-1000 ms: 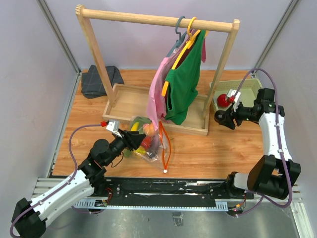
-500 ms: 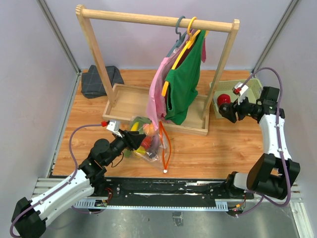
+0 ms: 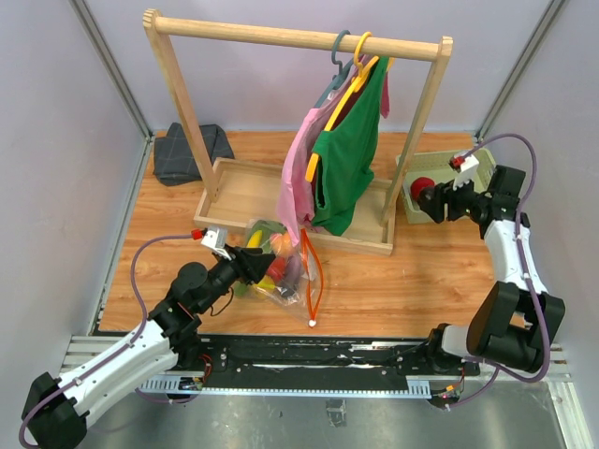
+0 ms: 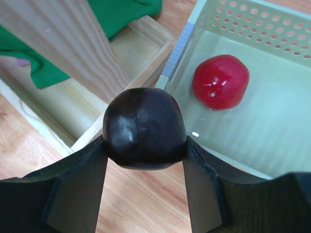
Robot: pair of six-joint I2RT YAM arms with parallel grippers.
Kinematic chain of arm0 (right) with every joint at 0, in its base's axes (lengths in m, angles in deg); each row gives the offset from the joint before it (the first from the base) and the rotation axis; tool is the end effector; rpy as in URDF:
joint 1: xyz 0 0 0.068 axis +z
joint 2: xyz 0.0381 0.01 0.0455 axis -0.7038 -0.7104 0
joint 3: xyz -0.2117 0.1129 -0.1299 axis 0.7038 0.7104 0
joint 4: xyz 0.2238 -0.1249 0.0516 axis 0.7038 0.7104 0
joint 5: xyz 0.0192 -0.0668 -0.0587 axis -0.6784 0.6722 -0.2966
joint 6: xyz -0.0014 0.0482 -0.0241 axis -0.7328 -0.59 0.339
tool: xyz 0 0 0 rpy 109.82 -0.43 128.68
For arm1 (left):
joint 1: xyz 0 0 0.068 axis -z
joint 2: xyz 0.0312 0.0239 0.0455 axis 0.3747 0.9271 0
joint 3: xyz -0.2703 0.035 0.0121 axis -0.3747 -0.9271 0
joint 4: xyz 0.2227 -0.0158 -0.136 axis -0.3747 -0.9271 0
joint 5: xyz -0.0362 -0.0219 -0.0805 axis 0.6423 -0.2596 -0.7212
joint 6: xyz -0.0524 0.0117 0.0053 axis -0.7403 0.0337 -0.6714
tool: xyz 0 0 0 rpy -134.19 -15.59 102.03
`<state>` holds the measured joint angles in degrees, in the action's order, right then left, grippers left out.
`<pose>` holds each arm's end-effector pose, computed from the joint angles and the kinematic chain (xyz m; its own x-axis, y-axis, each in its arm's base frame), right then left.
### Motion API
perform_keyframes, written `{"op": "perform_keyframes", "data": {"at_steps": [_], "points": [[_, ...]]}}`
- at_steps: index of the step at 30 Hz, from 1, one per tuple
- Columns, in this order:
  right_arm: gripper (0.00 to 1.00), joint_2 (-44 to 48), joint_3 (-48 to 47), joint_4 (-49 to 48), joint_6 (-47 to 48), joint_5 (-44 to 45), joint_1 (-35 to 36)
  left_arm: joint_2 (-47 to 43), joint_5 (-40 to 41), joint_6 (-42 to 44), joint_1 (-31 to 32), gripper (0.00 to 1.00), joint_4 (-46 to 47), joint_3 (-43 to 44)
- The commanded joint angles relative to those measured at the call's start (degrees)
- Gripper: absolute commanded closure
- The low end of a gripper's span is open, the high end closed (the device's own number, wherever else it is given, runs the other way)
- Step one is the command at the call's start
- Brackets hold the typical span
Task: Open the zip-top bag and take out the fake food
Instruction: Place the fake fruit in the bin.
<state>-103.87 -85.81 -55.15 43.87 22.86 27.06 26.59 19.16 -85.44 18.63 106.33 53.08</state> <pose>0.2745 -0.0605 0.2828 -0.3548 -0.1934 -0.9147 -0.5526 0.8326 0.0383 0.1155 -0.0952 0.2090 -0.3303 -0.3731 -0.8670 0.4837 0.7219 -0.4949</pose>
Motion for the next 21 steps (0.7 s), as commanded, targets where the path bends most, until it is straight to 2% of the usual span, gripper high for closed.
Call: {"op": "perform_keyframes", "data": {"at_steps": [1, 7, 14, 20, 21], "points": [[0.51, -1.8, 1.1, -6.0, -7.4, 2.7, -0.7, -0.9, 1.1, 0.3, 0.1, 0.46, 1.1, -0.9], [0.51, -3.2, 2.6, -10.3, -13.5, 7.4, 0.6, -1.3, 1.7, 0.5, 0.1, 0.46, 1.2, -1.0], [0.50, -3.2, 5.3, -17.4, -21.4, 18.4, 3.7, -1.3, 1.7, 0.5, 0.1, 0.46, 1.2, -1.0], [0.47, -5.2, 5.2, -20.3, -24.6, 25.0, 5.8, -1.3, 1.8, 0.6, 0.1, 0.46, 1.1, -0.9], [0.44, -5.5, 5.2, -20.6, -24.8, 25.5, 6.1, -1.3, 1.8, 0.6, 0.1, 0.46, 1.2, -0.9]]}}
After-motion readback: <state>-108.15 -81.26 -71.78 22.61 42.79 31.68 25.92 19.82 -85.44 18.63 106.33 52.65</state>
